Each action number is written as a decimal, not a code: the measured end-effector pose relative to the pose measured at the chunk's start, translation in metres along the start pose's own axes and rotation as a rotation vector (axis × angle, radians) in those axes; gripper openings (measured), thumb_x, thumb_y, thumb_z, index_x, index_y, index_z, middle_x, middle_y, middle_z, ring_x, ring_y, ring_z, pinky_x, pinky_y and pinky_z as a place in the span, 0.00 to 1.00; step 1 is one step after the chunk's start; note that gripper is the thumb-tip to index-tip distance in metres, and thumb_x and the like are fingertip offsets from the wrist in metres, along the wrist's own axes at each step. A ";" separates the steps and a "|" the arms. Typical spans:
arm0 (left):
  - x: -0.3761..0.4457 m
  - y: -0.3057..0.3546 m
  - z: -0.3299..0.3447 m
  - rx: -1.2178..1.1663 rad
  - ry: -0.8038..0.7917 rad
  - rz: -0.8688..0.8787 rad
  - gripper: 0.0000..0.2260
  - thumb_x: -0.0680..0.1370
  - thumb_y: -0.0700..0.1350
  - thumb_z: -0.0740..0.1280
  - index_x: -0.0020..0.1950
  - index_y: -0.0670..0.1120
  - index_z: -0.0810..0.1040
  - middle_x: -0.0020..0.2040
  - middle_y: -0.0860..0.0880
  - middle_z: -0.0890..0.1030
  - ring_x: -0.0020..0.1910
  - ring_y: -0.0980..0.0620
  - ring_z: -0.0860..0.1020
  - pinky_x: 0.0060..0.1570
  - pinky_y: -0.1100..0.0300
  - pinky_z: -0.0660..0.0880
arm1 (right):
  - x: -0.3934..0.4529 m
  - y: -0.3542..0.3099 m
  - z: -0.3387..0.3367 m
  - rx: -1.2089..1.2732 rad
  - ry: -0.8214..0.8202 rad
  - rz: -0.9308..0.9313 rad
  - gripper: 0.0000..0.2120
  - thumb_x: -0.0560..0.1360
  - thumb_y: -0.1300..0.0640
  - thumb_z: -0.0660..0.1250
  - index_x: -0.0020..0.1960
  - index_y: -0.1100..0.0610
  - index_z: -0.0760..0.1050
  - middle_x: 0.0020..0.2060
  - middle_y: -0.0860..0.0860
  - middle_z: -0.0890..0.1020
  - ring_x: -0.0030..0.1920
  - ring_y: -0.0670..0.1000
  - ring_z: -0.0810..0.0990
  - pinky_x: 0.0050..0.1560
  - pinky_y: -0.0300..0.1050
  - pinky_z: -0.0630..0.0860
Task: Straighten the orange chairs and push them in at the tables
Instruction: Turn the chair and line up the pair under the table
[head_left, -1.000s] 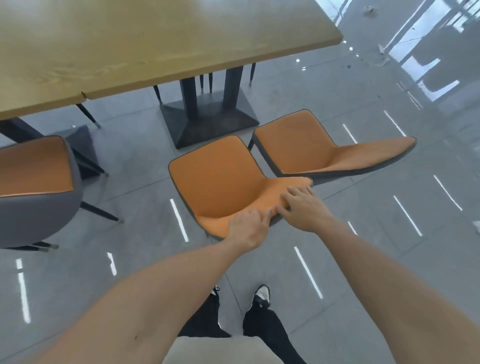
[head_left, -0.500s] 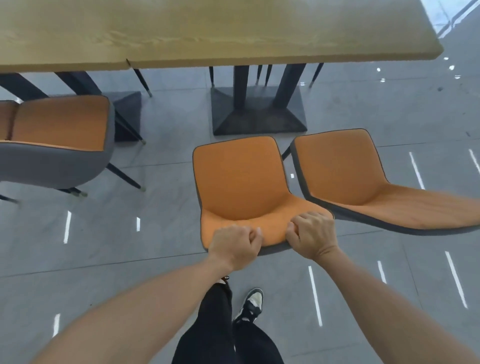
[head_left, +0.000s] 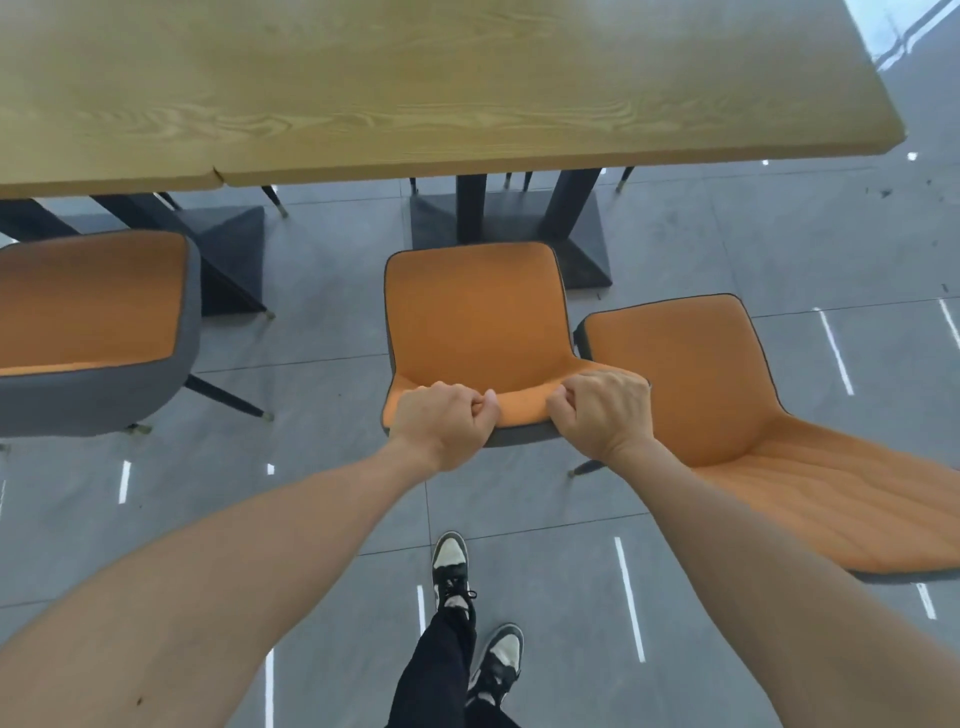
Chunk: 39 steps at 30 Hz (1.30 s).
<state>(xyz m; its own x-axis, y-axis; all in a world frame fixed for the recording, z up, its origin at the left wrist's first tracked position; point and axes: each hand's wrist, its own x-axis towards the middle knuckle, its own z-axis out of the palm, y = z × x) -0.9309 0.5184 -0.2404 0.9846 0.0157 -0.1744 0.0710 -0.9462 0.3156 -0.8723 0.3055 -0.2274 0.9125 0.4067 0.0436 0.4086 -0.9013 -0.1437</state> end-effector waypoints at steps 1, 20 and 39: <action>0.012 0.001 -0.002 0.004 0.000 -0.008 0.28 0.77 0.61 0.45 0.32 0.49 0.77 0.24 0.53 0.70 0.27 0.47 0.70 0.30 0.57 0.60 | 0.013 0.005 0.000 -0.009 -0.008 0.000 0.21 0.73 0.48 0.54 0.23 0.54 0.66 0.21 0.46 0.66 0.24 0.50 0.65 0.28 0.41 0.53; 0.062 0.009 -0.018 0.005 -0.119 -0.160 0.22 0.82 0.55 0.47 0.33 0.51 0.70 0.31 0.52 0.75 0.31 0.49 0.74 0.37 0.52 0.65 | 0.062 0.044 -0.017 0.233 -0.375 0.029 0.28 0.78 0.36 0.50 0.67 0.48 0.75 0.69 0.47 0.74 0.70 0.53 0.68 0.70 0.54 0.64; -0.057 0.447 0.109 -0.185 -0.259 -0.112 0.27 0.84 0.61 0.48 0.73 0.46 0.73 0.75 0.42 0.71 0.75 0.39 0.65 0.74 0.39 0.57 | -0.212 0.338 -0.109 0.054 -0.339 0.116 0.21 0.81 0.45 0.54 0.65 0.54 0.74 0.70 0.57 0.73 0.69 0.59 0.71 0.71 0.58 0.62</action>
<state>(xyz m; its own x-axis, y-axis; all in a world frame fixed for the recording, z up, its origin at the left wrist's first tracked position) -0.9728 0.0595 -0.1908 0.8972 0.0112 -0.4415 0.2276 -0.8684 0.4405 -0.9257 -0.1022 -0.1772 0.8909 0.3367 -0.3049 0.2929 -0.9388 -0.1811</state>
